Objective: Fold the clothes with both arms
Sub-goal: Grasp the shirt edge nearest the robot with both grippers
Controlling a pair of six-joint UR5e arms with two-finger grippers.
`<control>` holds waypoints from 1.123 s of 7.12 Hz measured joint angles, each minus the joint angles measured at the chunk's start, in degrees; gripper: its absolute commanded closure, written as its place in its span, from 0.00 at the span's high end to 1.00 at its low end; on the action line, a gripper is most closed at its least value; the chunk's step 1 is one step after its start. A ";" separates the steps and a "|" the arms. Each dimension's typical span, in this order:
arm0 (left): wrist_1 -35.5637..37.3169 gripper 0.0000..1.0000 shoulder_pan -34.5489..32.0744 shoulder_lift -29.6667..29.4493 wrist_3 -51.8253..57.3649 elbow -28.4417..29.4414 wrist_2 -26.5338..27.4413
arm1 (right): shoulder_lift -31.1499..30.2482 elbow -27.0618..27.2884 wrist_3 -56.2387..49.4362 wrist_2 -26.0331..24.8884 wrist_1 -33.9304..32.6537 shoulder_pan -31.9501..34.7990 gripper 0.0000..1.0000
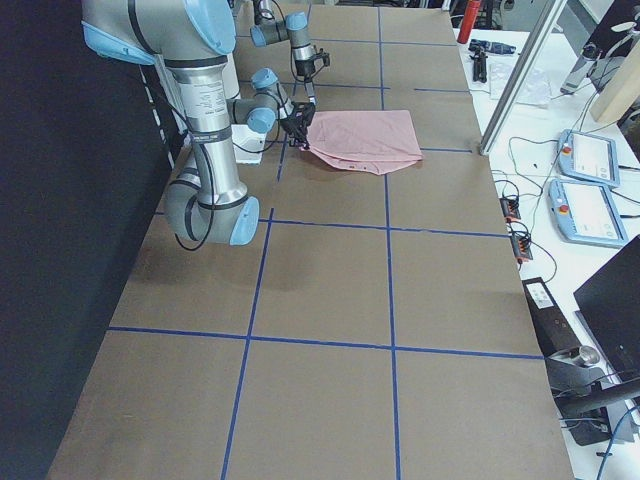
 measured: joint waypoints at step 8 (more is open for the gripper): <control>2.38 0.08 6.67 -0.10 -2.96 1.75 1.38 | -0.01 0.06 -0.02 0.07 0.00 0.07 0.00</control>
